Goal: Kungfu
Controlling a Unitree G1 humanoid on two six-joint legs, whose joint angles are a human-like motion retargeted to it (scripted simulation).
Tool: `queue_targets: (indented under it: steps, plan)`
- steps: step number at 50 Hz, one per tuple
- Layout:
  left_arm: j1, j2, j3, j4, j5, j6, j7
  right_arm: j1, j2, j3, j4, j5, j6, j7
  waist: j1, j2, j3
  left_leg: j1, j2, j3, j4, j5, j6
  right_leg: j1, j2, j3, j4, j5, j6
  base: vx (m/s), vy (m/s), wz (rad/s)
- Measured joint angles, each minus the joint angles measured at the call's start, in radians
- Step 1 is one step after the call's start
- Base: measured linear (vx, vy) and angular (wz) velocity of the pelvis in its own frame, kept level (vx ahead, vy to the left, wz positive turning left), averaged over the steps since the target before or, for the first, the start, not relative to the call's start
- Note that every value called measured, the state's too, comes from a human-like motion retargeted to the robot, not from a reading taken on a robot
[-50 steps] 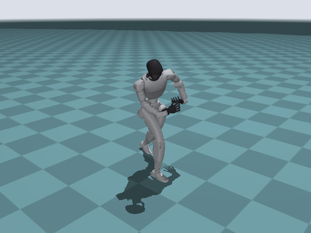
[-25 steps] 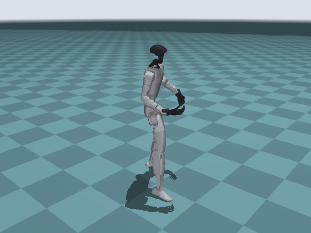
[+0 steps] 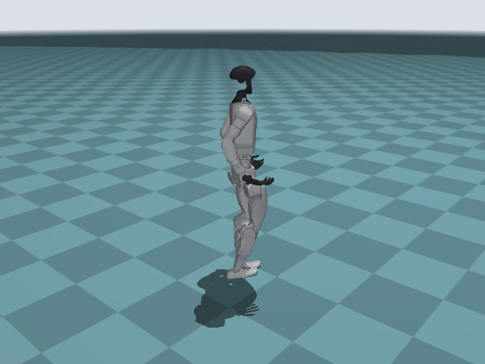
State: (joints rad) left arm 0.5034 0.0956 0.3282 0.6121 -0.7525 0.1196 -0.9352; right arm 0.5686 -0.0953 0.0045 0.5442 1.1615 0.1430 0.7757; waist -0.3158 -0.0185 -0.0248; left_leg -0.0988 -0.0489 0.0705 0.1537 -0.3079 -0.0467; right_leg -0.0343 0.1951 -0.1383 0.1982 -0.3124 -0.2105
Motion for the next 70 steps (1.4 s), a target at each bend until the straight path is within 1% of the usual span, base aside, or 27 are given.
queue_targets:
  steps: [3, 5, 8, 10, 13, 15, 17, 18, 21, 25, 27, 29, 32, 35, 36, 38, 39, 45, 49, 55, 58, 60, 62, 63, 65, 68, 70]
  plan:
    - [-0.017, 0.167, -0.034, 0.045, 0.192, -0.142, 0.085, -0.086, -0.025, 0.01, 0.128, -0.351, -0.141, 0.063, 0.001, 0.003, -0.01, -0.023, 0.003, -0.03, 0.004, 0.008, -0.011, -0.042, -0.015, -0.001, 0.048, 0.014, 0.099, 0.1, -0.05, 0.23]
    - [-0.051, 0.249, -0.092, 0.139, 0.357, -0.266, 0.23, -0.161, -0.059, 0.039, 0.242, -0.545, -0.254, -0.008, -0.032, 0.014, -0.019, -0.03, 0.014, -0.018, -0.007, 0.008, -0.011, -0.079, -0.018, -0.021, 0.081, 0.037, 0.177, -0.06, 0.06, 0.47]
    - [-0.176, 0.283, -0.205, 0.388, 0.645, -0.321, 0.558, -0.324, -0.083, 0.072, 0.486, -0.794, -0.408, -0.305, -0.017, 0.02, 0.011, -0.015, 0.019, 0.038, -0.028, 0.003, 0.008, -0.111, -0.013, -0.032, 0.125, 0.018, 0.337, -0.27, 0.03, -0.59]
    - [-0.28, 0.237, -0.265, 0.615, 0.821, -0.321, 0.695, -0.453, -0.076, 0.073, 0.676, -0.959, -0.426, -0.565, -0.006, 0.037, 0.036, -0.009, 0.038, 0.077, -0.035, 0.001, 0.01, -0.123, -0.023, -0.049, 0.157, -0.015, 0.402, -0.31, 0.03, -0.99]
    - [-0.39, 0.149, -0.391, 0.857, 0.883, -0.192, 0.649, -0.601, -0.044, 0.094, 0.917, -1.133, -0.3, -0.851, -0.034, 0.092, 0.063, 0.002, 0.099, 0.103, -0.044, -0.008, 0.0, -0.116, -0.106, -0.204, 0.216, -0.014, 0.348, -0.27, -0.08, -0.96]
    - [-0.441, 0.083, -0.475, 0.948, 0.86, -0.11, 0.557, -0.635, -0.025, 0.129, 0.989, -1.196, -0.199, -0.845, -0.023, 0.098, 0.061, -0.023, 0.168, 0.158, -0.004, -0.011, -0.044, -0.111, -0.191, -0.247, 0.26, 0.005, 0.292, -0.16, -0.29, -1.43]
    - [-0.448, -0.001, -0.403, 0.971, 1.044, 0.006, 0.691, -0.623, 0.001, 0.128, 0.974, -1.322, -0.136, -0.732, -0.053, 0.102, 0.053, -0.023, 0.204, 0.17, 0.007, -0.016, -0.076, -0.108, -0.244, -0.265, 0.253, 0.063, 0.234, -0.1, -0.4, -0.94]
    - [-0.437, -0.033, -0.31, 0.968, 1.185, 0.068, 0.861, -0.611, 0.009, 0.114, 0.945, -1.45, -0.108, -0.681, -0.069, 0.112, 0.05, -0.005, 0.195, 0.176, -0.015, -0.018, -0.065, -0.097, -0.25, -0.284, 0.224, 0.084, 0.2, -0.09, -0.41, -0.9]
    - [-0.372, -0.057, -0.14, 0.887, 1.312, -0.059, 1.029, -0.568, -0.017, 0.101, 0.837, -1.787, 0.024, -0.722, -0.028, 0.12, 0.026, 0.074, 0.193, 0.284, -0.082, -0.026, -0.069, -0.098, -0.314, -0.305, 0.156, 0.117, 0.167, -0.13, -0.49, -2.02]
    - [-0.284, 0.026, -0.173, 0.804, 1.153, -0.262, 0.79, -0.574, -0.076, 0.143, 0.777, -1.995, -0.06, -0.761, -0.016, 0.125, 0.013, 0.124, 0.238, 0.391, -0.081, -0.026, -0.124, -0.117, -0.407, -0.453, 0.064, 0.132, 0.138, -0.22, -0.58, -2.12]
    - [-0.258, 0.073, -0.165, 0.806, 1.12, -0.265, 0.65, -0.588, -0.096, 0.182, 0.787, -2.014, -0.07, -0.735, -0.016, 0.135, 0.018, 0.155, 0.264, 0.447, -0.078, -0.001, -0.149, -0.105, -0.416, -0.59, 0.003, 0.151, 0.127, -0.3, -0.8, -2.13]
    - [-0.24, 0.127, -0.112, 0.814, 1.169, -0.195, 0.5, -0.598, -0.096, 0.184, 0.797, -2.002, -0.066, -0.681, -0.017, 0.134, 0.03, 0.197, 0.286, 0.508, -0.072, 0.043, -0.172, -0.086, -0.395, -0.647, -0.042, 0.207, 0.111, -0.19, -0.68, -1.95]
    - [-0.197, 0.204, -0.031, 0.812, 1.396, -0.014, 0.374, -0.588, -0.062, 0.126, 0.827, -1.897, -0.058, -0.645, -0.034, 0.118, 0.029, 0.249, 0.325, 0.562, -0.041, 0.16, -0.204, -0.11, -0.307, -0.454, -0.033, 0.155, 0.088, -0.1, -0.92, -1.2]
    - [-0.184, 0.218, 0.017, 0.836, 1.559, 0.124, 0.533, -0.573, -0.031, 0.032, 0.871, -1.697, -0.111, -0.579, -0.042, 0.101, -0.004, 0.233, 0.392, 0.549, 0.058, 0.351, -0.198, -0.144, -0.28, -0.322, 0.014, 0.088, 0.096, -0.03, -0.8, -1.0]
    - [-0.185, 0.215, 0.016, 0.853, 1.544, 0.133, 0.622, -0.569, -0.028, 0.016, 0.872, -1.633, -0.113, -0.564, -0.063, 0.087, -0.008, 0.204, 0.406, 0.505, 0.132, 0.404, -0.15, -0.114, -0.278, -0.36, -0.009, 0.08, 0.081, -0.01, -0.87, -1.07]
    - [-0.2, 0.215, -0.008, 0.889, 1.487, 0.114, 0.764, -0.565, -0.029, -0.014, 0.873, -1.528, -0.104, -0.542, -0.098, 0.06, 0.002, 0.132, 0.413, 0.395, 0.306, 0.478, -0.013, -0.058, -0.255, -0.372, -0.06, 0.078, 0.051, 0.05, -0.7, -0.95]
    - [-0.211, 0.213, -0.028, 0.894, 1.454, 0.097, 0.797, -0.566, -0.032, -0.03, 0.879, -1.494, -0.1, -0.528, -0.099, 0.051, 0.008, 0.1, 0.398, 0.34, 0.374, 0.461, 0.004, -0.043, -0.237, -0.342, -0.076, 0.078, 0.04, 0.07, -0.57, -1.48]
    - [-0.286, 0.11, -0.036, 0.804, 1.368, -0.008, 0.705, -0.592, -0.066, -0.075, 0.949, -1.379, -0.058, -0.472, -0.016, 0.007, 0.015, -0.1, 0.154, -0.011, 0.59, 0.28, -0.201, 0.025, -0.162, -0.186, -0.14, 0.092, -0.007, 0.14, -0.57, -2.13]
    - [-0.371, 0.041, -0.076, 0.75, 1.251, -0.159, 0.631, -0.64, -0.102, -0.108, 1.003, -1.465, -0.141, -0.536, 0.027, 0.002, 0.04, -0.214, 0.16, 0.066, 0.539, 0.196, -0.085, 0.056, -0.105, -0.043, -0.141, 0.087, -0.041, 0.19, -0.38, -2.11]
    - [-0.394, 0.043, -0.119, 0.713, 1.375, -0.23, 0.882, -0.777, -0.175, -0.04, 0.995, -1.682, -0.228, -0.644, 0.048, 0.018, 0.084, -0.286, 0.1, 0.094, 0.2, 0.235, -0.014, 0.115, -0.04, 0.167, -0.118, 0.062, -0.051, 0.3, -0.23, -1.86]
    - [-0.363, 0.071, -0.112, 0.719, 1.55, -0.213, 0.952, -0.829, -0.209, -0.015, 0.913, -1.755, -0.291, -0.661, 0.047, 0.031, 0.095, -0.319, 0.07, 0.068, 0.02, 0.319, 0.039, 0.154, -0.006, 0.258, -0.103, 0.039, -0.051, 0.45, -0.18, -1.56]
    - [-0.328, 0.084, -0.104, 0.736, 1.638, -0.19, 0.972, -0.862, -0.234, -0.002, 0.86, -1.789, -0.333, -0.679, 0.049, 0.027, 0.091, -0.332, 0.044, 0.078, -0.069, 0.29, 0.039, 0.18, 0.003, 0.304, -0.087, 0.017, -0.051, 0.61, -0.25, -0.46]
    - [-0.31, 0.106, -0.099, 0.762, 1.686, -0.159, 0.965, -0.9, -0.252, -0.016, 0.803, -1.809, -0.363, -0.733, -0.089, 0.071, 0.086, -0.352, 0.027, 0.059, -0.06, 0.153, -0.062, 0.18, 0.057, 0.183, -0.106, 0.002, -0.051, 0.6, -0.3, 1.71]
    - [-0.296, 0.109, -0.089, 0.774, 1.686, -0.138, 0.954, -0.918, -0.261, -0.014, 0.775, -1.808, -0.379, -0.765, -0.101, 0.08, 0.091, -0.352, 0.026, 0.054, -0.047, 0.159, -0.054, 0.189, 0.082, 0.176, -0.099, -0.004, -0.051, 0.51, -0.41, -0.25]
    - [-0.263, 0.094, -0.035, 0.797, 1.658, -0.109, 0.895, -0.953, -0.272, 0.006, 0.719, -1.79, -0.414, -0.835, 0.021, 0.036, 0.088, -0.343, 0.095, 0.215, -0.012, 0.262, -0.009, 0.229, 0.087, 0.297, -0.047, -0.001, -0.05, 0.59, -0.49, -2.6]
    - [-0.231, 0.087, 0.038, 0.822, 1.581, -0.077, 0.788, -0.985, -0.288, -0.008, 0.629, -1.734, -0.448, -0.891, 0.06, -0.013, 0.042, -0.306, 0.078, 0.265, 0.049, 0.275, 0.162, 0.242, 0.046, 0.28, -0.027, 0.065, 0.045, 0.81, -0.31, -1.11]
    - [-0.198, 0.089, 0.067, 0.857, 1.509, -0.067, 0.742, -0.976, -0.294, -0.027, 0.574, -1.685, -0.43, -0.875, 0.095, -0.047, 0.005, -0.263, 0.028, 0.154, 0.012, 0.23, 0.188, 0.256, 0.021, 0.285, 0.008, 0.145, 0.136, 1.0, -0.28, -0.6]
